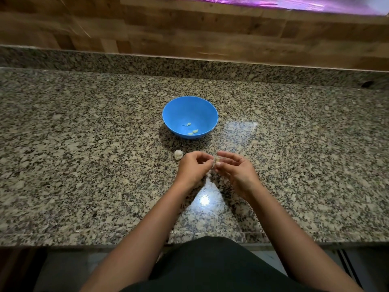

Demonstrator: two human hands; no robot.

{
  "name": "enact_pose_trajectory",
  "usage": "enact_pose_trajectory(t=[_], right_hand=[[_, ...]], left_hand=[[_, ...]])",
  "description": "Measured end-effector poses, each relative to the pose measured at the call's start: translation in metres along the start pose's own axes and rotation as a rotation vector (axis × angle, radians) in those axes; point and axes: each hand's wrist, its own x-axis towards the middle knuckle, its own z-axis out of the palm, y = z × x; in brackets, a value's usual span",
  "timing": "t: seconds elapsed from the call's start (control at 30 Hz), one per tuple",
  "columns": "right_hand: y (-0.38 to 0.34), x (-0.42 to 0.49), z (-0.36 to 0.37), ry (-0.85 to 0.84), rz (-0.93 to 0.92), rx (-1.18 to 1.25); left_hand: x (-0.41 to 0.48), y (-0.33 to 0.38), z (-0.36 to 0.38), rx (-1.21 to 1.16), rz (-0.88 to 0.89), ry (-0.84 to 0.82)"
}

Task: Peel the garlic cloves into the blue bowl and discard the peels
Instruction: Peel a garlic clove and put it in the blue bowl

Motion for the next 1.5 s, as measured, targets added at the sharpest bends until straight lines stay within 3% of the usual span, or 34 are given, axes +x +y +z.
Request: enact_pose_trajectory(t=[0.13, 0.3, 0.6, 0.87, 1.1, 1.5], right_hand=[[0.001, -0.001, 0.001, 0.058, -0.120, -0.319], [0.001, -0.001, 0.000, 0.053, -0.223, -0.550], [0.006, 0.000, 0.003, 0.085, -0.290, -0.723], [0.010, -0.002, 0.005, 0.026, -0.212, -0.429], [0.014, -0.003, 0.008, 0.056, -0.170, -0.218], [0.021, -0.003, 0.010, 0.117, -0.082, 0.061]], left_hand=[[0.001, 0.004, -0.001, 0.084, 0.082, -0.033], [0.002, 0.007, -0.004, 0.185, 0.126, -0.042], [-0.003, 0.005, -0.002, 0.237, 0.151, 0.009], [-0.002, 0.005, 0.004, 0.225, 0.121, 0.044], [0.001, 0.004, 0.007, 0.112, 0.055, 0.071], [-0.002, 0.003, 0.011, 0.146, 0.054, 0.074]])
